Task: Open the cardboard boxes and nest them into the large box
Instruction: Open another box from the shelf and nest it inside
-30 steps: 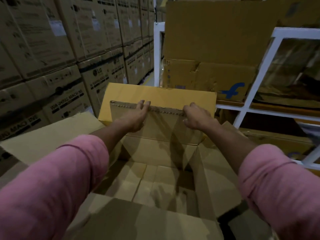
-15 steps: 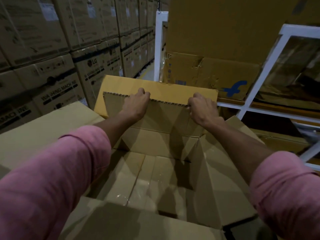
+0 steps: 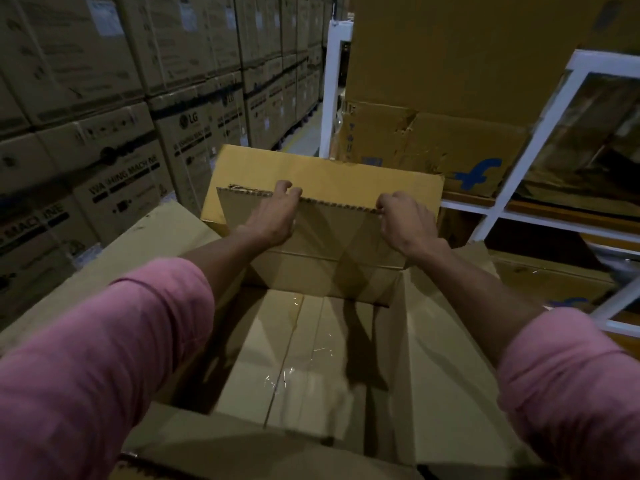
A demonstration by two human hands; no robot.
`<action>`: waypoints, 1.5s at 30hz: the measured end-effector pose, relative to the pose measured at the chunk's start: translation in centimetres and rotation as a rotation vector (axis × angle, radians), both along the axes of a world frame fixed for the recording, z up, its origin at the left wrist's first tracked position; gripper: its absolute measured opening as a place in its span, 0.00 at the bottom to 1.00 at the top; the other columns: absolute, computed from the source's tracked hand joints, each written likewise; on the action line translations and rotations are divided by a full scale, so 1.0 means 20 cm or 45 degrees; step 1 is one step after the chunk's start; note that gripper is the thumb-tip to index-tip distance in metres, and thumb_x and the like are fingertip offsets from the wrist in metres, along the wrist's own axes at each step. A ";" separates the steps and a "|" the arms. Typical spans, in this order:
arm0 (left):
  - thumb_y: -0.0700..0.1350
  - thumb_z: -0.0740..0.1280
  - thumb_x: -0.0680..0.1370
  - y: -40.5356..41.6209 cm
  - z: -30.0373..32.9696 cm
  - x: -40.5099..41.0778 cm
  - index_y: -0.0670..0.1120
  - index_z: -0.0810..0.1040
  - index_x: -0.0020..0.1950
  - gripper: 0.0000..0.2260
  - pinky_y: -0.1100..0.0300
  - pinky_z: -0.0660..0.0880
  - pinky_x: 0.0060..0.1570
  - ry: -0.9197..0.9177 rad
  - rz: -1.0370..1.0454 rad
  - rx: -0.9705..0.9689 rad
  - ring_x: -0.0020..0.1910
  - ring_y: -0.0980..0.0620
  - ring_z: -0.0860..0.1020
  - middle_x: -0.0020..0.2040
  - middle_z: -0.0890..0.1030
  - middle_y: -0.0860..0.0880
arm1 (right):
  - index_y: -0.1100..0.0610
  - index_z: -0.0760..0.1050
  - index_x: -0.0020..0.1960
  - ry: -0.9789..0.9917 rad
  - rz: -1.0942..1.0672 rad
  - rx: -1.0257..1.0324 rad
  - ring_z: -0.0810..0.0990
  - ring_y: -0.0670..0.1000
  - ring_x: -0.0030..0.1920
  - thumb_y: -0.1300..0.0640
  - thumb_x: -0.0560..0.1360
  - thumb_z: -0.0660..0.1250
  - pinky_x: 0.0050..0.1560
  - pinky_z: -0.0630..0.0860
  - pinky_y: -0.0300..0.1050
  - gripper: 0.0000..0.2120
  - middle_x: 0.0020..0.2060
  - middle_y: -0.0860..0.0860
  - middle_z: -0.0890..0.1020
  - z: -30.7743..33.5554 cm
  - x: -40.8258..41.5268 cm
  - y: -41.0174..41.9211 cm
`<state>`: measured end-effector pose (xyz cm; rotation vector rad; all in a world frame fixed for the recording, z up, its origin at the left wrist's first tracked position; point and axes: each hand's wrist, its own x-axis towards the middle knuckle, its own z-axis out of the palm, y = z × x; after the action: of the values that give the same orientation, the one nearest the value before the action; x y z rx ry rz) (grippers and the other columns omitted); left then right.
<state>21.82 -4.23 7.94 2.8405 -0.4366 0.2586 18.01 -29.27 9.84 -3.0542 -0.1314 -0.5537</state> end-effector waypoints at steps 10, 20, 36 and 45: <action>0.49 0.62 0.83 0.09 -0.20 -0.12 0.48 0.74 0.62 0.10 0.57 0.73 0.46 0.047 -0.238 0.354 0.53 0.50 0.75 0.60 0.76 0.46 | 0.57 0.71 0.66 0.430 0.047 0.018 0.78 0.58 0.57 0.48 0.81 0.65 0.58 0.78 0.58 0.17 0.61 0.57 0.76 -0.30 -0.13 0.07; 0.57 0.67 0.78 0.07 -0.23 0.05 0.55 0.41 0.82 0.43 0.30 0.50 0.73 -0.014 -0.005 0.273 0.80 0.36 0.39 0.82 0.34 0.50 | 0.54 0.60 0.78 0.282 0.025 0.019 0.46 0.60 0.82 0.48 0.79 0.66 0.76 0.52 0.71 0.31 0.81 0.56 0.54 -0.31 0.03 0.09; 0.56 0.73 0.75 -0.05 -0.40 0.32 0.60 0.36 0.80 0.50 0.25 0.54 0.69 0.215 0.030 0.356 0.77 0.31 0.32 0.78 0.26 0.54 | 0.51 0.64 0.72 0.168 -0.029 -0.096 0.63 0.61 0.68 0.54 0.73 0.72 0.64 0.66 0.67 0.31 0.66 0.56 0.65 -0.39 0.29 0.03; 0.54 0.65 0.80 0.00 -0.41 0.19 0.47 0.67 0.70 0.21 0.41 0.66 0.66 -0.292 -0.315 0.406 0.66 0.39 0.67 0.68 0.66 0.41 | 0.54 0.75 0.65 -0.106 -0.045 -0.227 0.68 0.63 0.66 0.54 0.73 0.73 0.60 0.67 0.65 0.22 0.63 0.59 0.72 -0.51 0.10 0.05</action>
<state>25.59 -4.29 -0.20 3.0292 -0.9468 0.5090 19.98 -28.25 -0.32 -3.2115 -0.1365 -0.7087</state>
